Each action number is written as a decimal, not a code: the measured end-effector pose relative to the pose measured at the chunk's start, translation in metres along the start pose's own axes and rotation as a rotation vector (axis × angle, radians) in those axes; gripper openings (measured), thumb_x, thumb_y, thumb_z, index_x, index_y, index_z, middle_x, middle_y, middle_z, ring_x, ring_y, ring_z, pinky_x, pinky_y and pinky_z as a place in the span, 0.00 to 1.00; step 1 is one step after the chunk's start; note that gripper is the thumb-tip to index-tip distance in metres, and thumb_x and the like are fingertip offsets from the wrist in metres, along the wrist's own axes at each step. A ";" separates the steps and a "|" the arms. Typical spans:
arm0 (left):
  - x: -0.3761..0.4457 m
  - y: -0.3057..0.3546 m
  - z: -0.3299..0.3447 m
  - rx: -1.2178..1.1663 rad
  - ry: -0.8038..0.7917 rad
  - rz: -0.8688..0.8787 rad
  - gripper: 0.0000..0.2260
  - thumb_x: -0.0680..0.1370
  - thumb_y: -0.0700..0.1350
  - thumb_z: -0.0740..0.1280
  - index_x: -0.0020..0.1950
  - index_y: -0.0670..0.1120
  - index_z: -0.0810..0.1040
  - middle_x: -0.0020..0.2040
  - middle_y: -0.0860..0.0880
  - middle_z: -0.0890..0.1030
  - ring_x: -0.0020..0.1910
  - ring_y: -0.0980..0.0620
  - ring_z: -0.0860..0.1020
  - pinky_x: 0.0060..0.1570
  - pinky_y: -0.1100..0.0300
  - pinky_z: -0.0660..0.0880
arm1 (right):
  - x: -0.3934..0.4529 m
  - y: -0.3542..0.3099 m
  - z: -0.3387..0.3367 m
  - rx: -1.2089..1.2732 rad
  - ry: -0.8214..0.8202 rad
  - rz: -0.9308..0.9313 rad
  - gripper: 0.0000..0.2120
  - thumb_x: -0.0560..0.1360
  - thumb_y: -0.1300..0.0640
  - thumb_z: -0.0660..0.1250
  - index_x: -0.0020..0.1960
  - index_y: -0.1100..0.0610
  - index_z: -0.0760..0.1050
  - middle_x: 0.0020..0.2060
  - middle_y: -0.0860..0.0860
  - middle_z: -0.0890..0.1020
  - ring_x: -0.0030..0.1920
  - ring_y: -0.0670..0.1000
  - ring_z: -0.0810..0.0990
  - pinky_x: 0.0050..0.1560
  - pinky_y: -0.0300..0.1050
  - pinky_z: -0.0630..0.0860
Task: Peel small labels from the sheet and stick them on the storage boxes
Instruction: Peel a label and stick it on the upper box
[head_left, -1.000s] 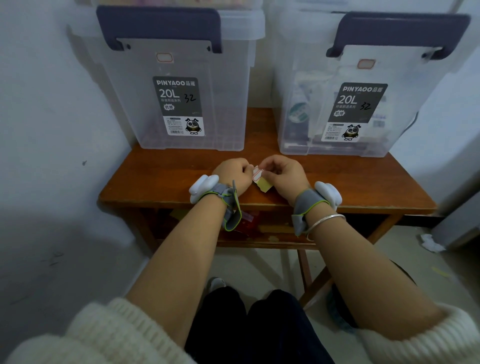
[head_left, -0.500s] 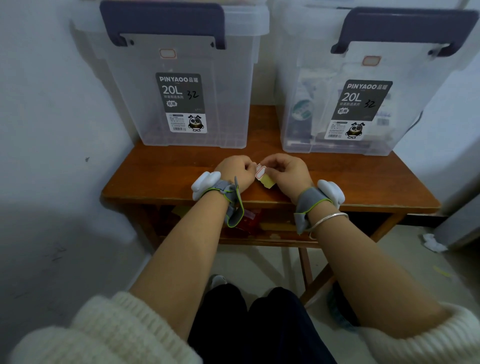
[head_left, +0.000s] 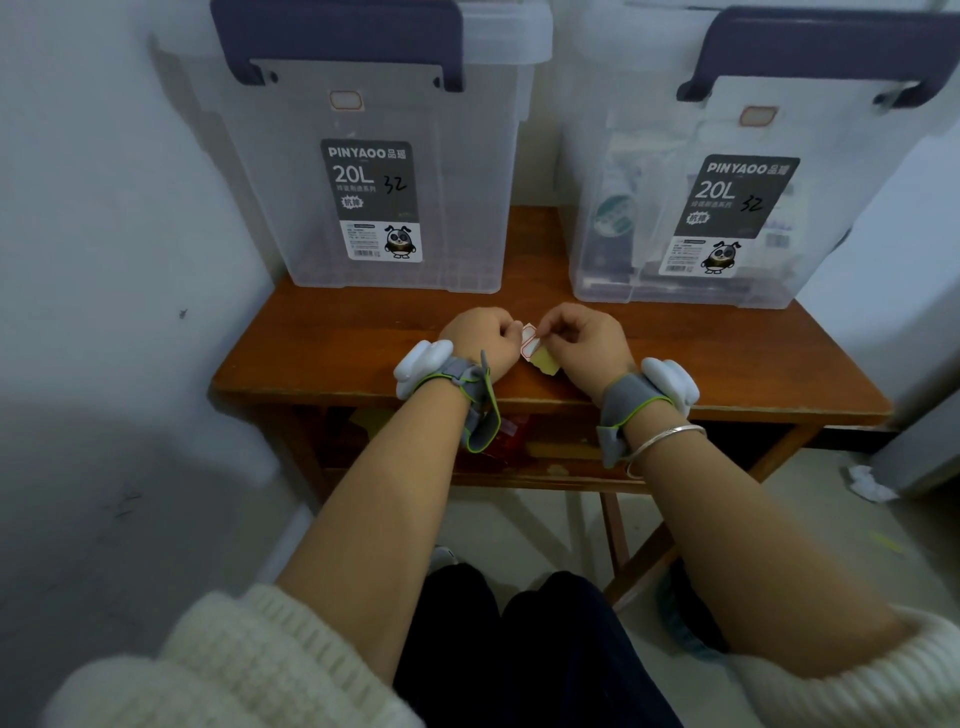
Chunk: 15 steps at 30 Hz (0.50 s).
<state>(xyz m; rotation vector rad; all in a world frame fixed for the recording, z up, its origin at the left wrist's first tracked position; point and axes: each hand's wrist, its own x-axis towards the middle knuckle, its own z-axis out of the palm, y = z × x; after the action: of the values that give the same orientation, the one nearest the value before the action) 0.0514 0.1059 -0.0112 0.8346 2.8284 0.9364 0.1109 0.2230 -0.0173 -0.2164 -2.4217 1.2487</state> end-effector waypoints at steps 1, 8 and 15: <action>0.000 0.000 0.000 -0.004 0.002 -0.002 0.20 0.80 0.45 0.56 0.27 0.49 0.59 0.27 0.49 0.62 0.26 0.52 0.59 0.27 0.60 0.53 | 0.000 0.000 0.000 -0.001 0.006 -0.005 0.07 0.71 0.70 0.60 0.42 0.65 0.76 0.32 0.43 0.72 0.32 0.41 0.70 0.33 0.26 0.68; 0.000 -0.002 0.001 -0.111 0.049 0.007 0.20 0.79 0.44 0.58 0.27 0.51 0.61 0.26 0.51 0.64 0.26 0.53 0.61 0.26 0.61 0.54 | 0.001 0.003 0.000 0.076 0.026 0.039 0.08 0.71 0.67 0.63 0.39 0.56 0.71 0.33 0.46 0.74 0.38 0.48 0.73 0.41 0.33 0.72; -0.002 -0.009 0.002 -0.298 0.046 0.056 0.15 0.76 0.40 0.63 0.29 0.45 0.70 0.24 0.51 0.66 0.26 0.53 0.63 0.28 0.61 0.57 | 0.001 0.003 -0.002 0.196 0.056 0.115 0.17 0.70 0.69 0.63 0.30 0.50 0.69 0.34 0.47 0.76 0.37 0.46 0.75 0.34 0.29 0.73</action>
<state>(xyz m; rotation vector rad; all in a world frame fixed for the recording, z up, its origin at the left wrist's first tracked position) 0.0492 0.0996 -0.0186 0.8658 2.6178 1.3569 0.1108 0.2263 -0.0184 -0.3319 -2.2487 1.4998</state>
